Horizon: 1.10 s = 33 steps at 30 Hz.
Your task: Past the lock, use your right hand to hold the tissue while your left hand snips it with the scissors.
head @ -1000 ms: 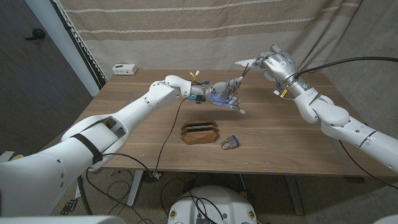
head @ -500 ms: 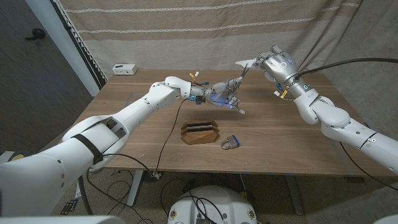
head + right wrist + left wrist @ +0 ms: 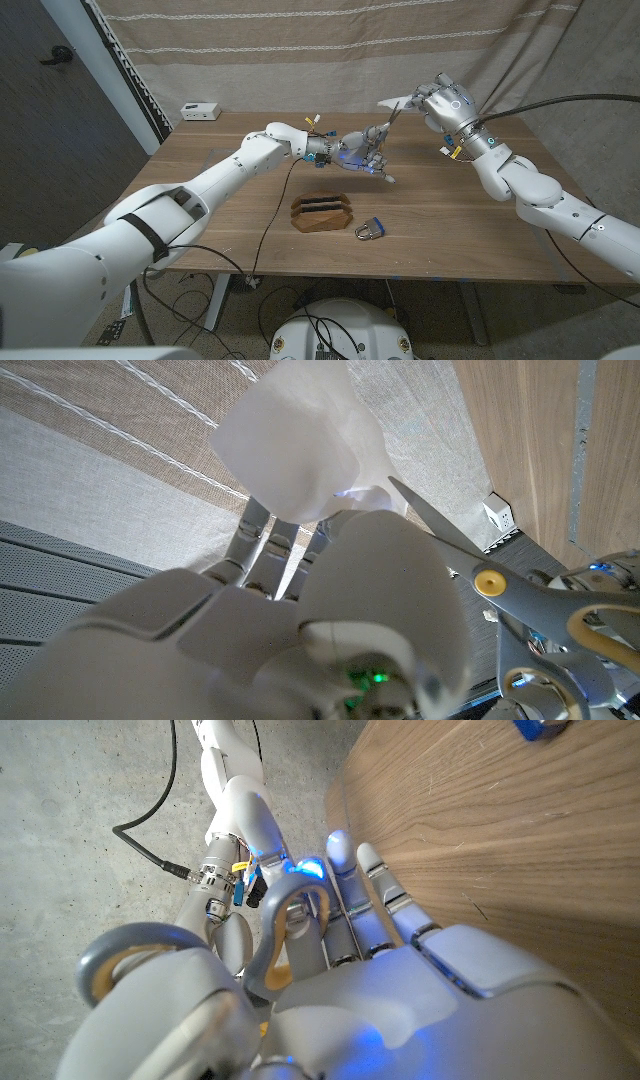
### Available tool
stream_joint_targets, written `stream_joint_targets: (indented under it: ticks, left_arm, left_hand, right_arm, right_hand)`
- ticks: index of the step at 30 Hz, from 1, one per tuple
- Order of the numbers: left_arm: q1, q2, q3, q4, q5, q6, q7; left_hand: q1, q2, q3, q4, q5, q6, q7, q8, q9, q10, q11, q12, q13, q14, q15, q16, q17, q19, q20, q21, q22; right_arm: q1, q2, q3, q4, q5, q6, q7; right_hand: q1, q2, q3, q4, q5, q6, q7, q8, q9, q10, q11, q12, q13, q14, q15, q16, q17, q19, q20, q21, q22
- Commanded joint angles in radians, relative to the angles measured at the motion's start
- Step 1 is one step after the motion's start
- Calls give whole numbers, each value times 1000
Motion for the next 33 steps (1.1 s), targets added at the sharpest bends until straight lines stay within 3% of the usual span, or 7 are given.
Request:
stream_joint_targets:
  ticks: [1,17,33]
  left_arm:
    - [-2,-3,2,5,5,-1,-10]
    - [-11,-16,2,35,8,-11,-22]
    - [-43,-53,6,118,21,-43,-62]
  left_hand:
    - [-1,-2,-43,-17,7,21,26,2,0,75,-69,238,70,9,-76,4,1,3,-2,-3,6]
    - [-1,-2,-43,-16,8,22,24,4,0,75,-70,238,70,10,-75,4,2,4,-2,-4,5]
    - [-1,-2,-43,-15,9,22,25,4,-1,75,-69,238,70,10,-74,5,4,4,-2,-6,6]
  right_arm:
    - [6,0,-1,-3,-8,14,-5]
    - [4,-2,4,-17,-9,34,-14]
    - [13,2,4,-11,-6,54,-3]
  right_hand:
    - [-9,-1,1,-4,2,6,-3,4,2,-5,2,7,1,-7,-175,5,-2,-10,-165,4,0]
    - [-10,-1,1,-5,2,7,-3,4,2,-6,0,12,-5,-9,-175,12,-7,-11,-165,8,-6]
    - [-10,-2,1,-6,2,8,-3,4,2,-5,-1,21,-8,-8,-175,18,-14,-9,-165,8,-13]
